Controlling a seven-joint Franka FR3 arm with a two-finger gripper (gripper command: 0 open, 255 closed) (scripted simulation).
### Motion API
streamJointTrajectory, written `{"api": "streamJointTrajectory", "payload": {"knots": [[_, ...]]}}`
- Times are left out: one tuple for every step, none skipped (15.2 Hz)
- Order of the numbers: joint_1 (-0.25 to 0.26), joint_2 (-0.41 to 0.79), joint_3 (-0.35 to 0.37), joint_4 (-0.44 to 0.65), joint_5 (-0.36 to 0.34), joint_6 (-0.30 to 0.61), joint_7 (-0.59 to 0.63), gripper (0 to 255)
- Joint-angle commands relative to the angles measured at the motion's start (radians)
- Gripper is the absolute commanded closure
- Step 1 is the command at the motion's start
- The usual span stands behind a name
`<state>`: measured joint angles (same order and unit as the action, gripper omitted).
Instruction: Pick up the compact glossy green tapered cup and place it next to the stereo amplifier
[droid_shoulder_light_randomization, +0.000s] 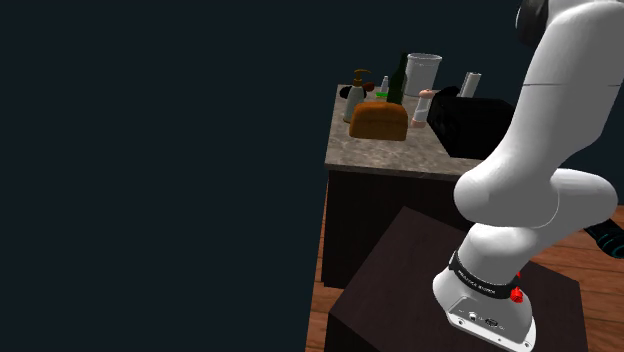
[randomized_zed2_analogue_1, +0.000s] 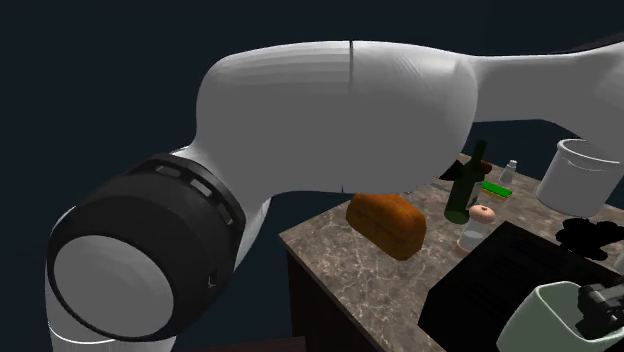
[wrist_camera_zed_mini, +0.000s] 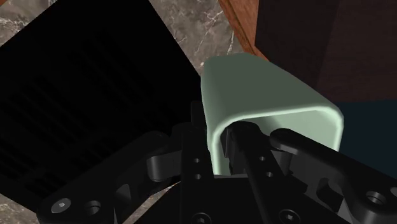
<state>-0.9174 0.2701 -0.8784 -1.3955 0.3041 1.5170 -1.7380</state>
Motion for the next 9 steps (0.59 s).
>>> {"api": "streamJointTrajectory", "payload": {"knots": [[-0.077,0.064,-0.006,0.073,0.047,-0.037,-0.065,255],[-0.116,0.093,-0.006,0.108,0.067,-0.054,-0.092,255],[-0.156,0.123,-0.004,0.146,0.088,-0.071,-0.117,255],[-0.198,0.154,-0.001,0.186,0.109,-0.09,-0.14,255],[-0.242,0.186,0.005,0.231,0.13,-0.11,-0.162,255],[-0.289,0.219,0.011,0.279,0.152,-0.132,-0.182,255],[-0.338,0.254,0.018,0.333,0.175,-0.155,-0.2,255],[-0.39,0.291,0.028,0.394,0.198,-0.181,-0.215,255],[-0.378,0.283,0.027,0.365,0.191,-0.161,-0.218,255]]}}
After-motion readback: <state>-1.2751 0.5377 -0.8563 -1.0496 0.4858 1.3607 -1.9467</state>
